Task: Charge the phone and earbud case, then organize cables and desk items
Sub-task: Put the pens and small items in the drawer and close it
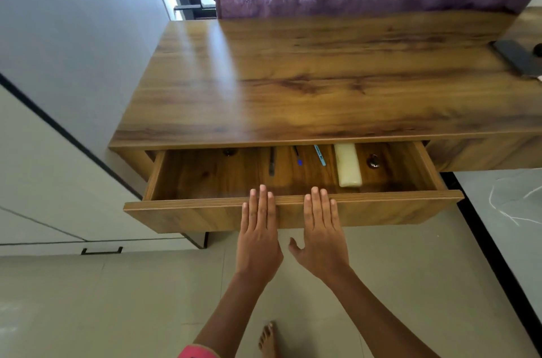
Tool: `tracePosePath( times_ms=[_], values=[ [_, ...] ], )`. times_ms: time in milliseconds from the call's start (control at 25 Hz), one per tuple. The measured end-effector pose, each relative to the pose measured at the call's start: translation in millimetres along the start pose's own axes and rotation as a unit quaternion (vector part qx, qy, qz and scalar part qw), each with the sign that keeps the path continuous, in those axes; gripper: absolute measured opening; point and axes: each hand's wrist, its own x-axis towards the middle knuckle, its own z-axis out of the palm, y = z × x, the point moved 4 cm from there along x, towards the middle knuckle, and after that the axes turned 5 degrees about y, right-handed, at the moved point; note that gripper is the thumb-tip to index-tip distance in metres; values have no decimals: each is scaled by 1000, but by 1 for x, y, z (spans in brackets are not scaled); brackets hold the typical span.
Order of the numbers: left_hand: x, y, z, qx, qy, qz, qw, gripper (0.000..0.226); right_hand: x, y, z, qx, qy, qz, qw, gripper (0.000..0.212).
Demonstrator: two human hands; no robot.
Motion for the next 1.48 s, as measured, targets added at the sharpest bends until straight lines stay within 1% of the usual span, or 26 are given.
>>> tracePosePath(
  times_ms=[200,280,400,480,600,680,840,920,1000,1080,1160,1200,1240,1320,1360,1400,1480],
  values=[
    [46,-14,23,19,11,10,1000,69,50,5,16,-21,26,14,999,109],
    [61,-17,33,31,15,19,999,68,66,10,23,-35,35,20,999,106],
    [75,-23,43,54,29,35,998,70,81,13,32,-49,46,32,997,97],
    [82,-26,50,67,46,41,996,71,90,14,39,-62,70,34,995,94],
    [95,-30,59,78,66,45,994,72,103,16,47,-110,114,21,987,102],
    [105,-31,64,86,76,55,992,74,113,19,51,-120,137,9,983,108],
    [121,-40,77,134,86,73,984,85,131,23,63,-111,173,-6,979,102],
    [123,-40,82,137,84,84,984,89,137,25,71,-106,205,2,973,107],
    [125,-42,89,142,87,85,983,101,143,26,80,-104,244,5,964,115],
    [129,-45,95,147,102,89,980,113,147,26,85,-100,271,1,957,118],
    [134,-50,103,168,120,101,973,134,148,26,88,-94,285,-6,954,119],
    [137,-52,106,181,126,110,969,137,148,26,89,-90,292,-13,952,119],
    [138,-53,110,189,144,126,963,131,149,27,90,-88,296,-16,951,119],
    [140,-53,115,172,168,143,960,110,151,28,93,-84,299,-22,950,119],
    [141,-52,115,161,149,137,966,106,151,28,94,-86,300,-24,950,119],
    [143,-52,116,157,141,135,968,110,152,28,96,-87,300,-25,950,118],
    [144,-50,117,148,106,130,975,132,152,27,97,-90,300,-27,949,116]
  ],
)
